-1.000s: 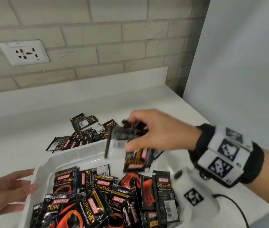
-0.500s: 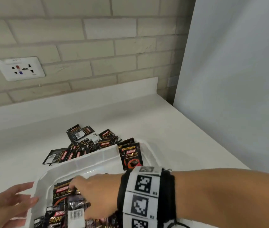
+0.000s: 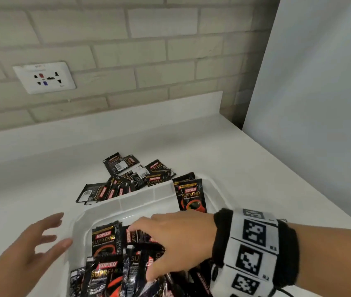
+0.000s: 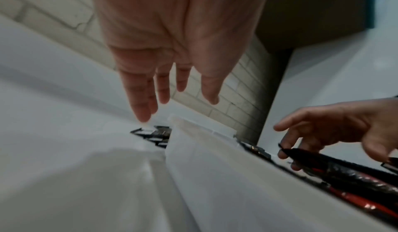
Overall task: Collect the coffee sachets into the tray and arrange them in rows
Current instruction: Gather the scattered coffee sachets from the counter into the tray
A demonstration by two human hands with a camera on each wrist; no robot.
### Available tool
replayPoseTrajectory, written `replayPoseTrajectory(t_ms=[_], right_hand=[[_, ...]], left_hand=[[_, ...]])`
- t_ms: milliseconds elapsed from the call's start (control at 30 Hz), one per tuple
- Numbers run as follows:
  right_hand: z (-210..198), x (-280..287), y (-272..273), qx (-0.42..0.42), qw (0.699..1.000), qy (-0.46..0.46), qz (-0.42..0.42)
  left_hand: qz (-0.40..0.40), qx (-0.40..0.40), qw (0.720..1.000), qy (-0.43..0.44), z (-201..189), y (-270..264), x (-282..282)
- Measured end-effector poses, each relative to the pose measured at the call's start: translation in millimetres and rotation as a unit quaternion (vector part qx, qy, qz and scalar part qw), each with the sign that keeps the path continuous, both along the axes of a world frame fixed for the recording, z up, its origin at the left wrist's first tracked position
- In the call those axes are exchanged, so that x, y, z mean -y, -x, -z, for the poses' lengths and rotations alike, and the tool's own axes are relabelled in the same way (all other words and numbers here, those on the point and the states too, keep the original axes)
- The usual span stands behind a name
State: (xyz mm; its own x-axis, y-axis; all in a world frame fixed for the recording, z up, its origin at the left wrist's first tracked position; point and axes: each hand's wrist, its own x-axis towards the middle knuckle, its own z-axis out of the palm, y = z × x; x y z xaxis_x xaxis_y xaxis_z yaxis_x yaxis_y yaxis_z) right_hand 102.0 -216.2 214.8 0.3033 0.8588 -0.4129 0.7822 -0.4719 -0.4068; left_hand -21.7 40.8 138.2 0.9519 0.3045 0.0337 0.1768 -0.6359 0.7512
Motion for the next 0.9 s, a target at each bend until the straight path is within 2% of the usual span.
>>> replayPoseTrajectory(t_ms=[67,133,333,433,533,600,700,900], right_hand=[[-3,2,-1,-0.019,0.999,0.025,-0.005],[-7,3,-4,-0.035,0.998,0.050,-0.014],[-48,4,-54,-0.048,0.992,-0.040,0.106],[-58,1,-99,0.015,0.989,-0.058,0.136],[-48,-4,-144,0.072,0.987,0.000,0.141],[-36,-8,-164,0.093,0.985,0.056,0.134],[-13,-16,-185,0.108,0.981,0.126,0.100],[21,-50,-208,0.074,0.983,0.169,0.008]], left_hand=[[-0.025,-0.023,0.999,0.019,-11,-8,0],[0.001,-0.016,1.000,-0.004,-21,-12,-2],[0.023,-0.049,0.997,-0.046,-46,-40,-21],[0.035,-0.093,0.993,-0.067,-50,-65,-33],[0.054,-0.167,0.981,-0.080,-38,-97,-47],[0.075,-0.236,0.960,-0.133,-31,-117,-49],[0.134,-0.326,0.911,-0.216,-28,-140,-44],[0.221,-0.389,0.826,-0.343,-19,-188,-41]])
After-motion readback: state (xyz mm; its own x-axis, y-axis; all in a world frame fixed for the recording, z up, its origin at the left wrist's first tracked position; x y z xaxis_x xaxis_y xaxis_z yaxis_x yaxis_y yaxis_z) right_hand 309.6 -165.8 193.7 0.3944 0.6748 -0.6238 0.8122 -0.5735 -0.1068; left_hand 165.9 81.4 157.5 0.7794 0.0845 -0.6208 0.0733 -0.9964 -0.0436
